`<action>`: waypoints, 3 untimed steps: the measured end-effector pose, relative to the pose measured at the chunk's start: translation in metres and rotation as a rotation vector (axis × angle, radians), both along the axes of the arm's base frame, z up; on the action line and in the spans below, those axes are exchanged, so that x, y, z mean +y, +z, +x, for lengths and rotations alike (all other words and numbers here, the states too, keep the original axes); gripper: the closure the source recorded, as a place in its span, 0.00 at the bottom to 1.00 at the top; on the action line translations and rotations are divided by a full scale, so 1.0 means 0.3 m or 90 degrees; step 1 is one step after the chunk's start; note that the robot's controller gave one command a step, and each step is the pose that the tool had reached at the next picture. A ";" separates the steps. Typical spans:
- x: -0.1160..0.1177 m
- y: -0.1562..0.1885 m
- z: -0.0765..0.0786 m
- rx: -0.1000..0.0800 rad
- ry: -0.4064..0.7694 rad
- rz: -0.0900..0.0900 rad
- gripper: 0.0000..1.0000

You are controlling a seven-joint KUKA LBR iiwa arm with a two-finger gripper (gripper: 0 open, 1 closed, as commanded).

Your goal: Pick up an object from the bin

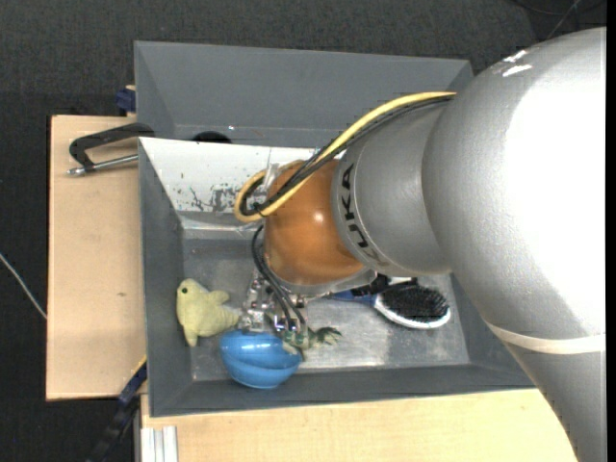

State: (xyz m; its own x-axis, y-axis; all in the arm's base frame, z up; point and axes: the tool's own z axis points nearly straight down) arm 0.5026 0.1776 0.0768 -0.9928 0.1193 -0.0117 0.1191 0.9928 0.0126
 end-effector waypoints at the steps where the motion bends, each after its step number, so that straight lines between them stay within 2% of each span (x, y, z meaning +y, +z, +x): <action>1: -0.006 0.000 -0.006 -0.005 0.042 -0.001 1.00; 2: -0.002 0.000 -0.007 -0.007 0.089 -0.003 1.00; 3: 0.012 0.001 0.000 -0.004 0.094 -0.007 1.00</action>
Offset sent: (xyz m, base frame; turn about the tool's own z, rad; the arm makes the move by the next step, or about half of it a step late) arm -0.0080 -0.0073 -0.0068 -0.0648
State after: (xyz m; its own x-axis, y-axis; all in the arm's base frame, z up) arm 0.5025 0.1812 0.0771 -0.9994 -0.0282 -0.0177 -0.0282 0.9996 0.0024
